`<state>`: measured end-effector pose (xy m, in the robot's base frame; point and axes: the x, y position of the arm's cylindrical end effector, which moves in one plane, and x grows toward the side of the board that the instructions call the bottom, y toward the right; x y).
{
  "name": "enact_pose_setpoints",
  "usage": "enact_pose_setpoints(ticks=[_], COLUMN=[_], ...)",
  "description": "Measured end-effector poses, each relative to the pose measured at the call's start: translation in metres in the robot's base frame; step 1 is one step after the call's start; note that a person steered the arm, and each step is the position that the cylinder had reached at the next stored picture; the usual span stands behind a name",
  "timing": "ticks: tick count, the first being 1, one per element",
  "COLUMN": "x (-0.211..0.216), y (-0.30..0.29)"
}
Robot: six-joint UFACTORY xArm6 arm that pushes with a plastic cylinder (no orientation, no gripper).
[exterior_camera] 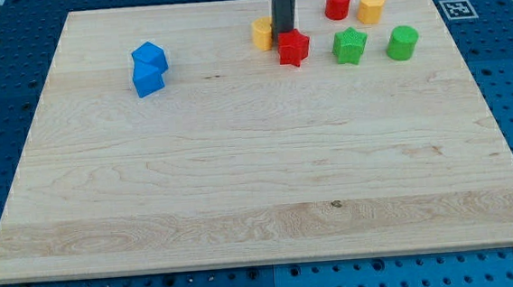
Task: Push the yellow hexagon to the bottom of the red circle
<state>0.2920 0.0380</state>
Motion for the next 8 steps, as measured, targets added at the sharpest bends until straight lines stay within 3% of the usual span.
enact_pose_setpoints(ticks=[2, 4, 8], x=[-0.017, -0.021, -0.006], y=[-0.044, -0.035, 0.156])
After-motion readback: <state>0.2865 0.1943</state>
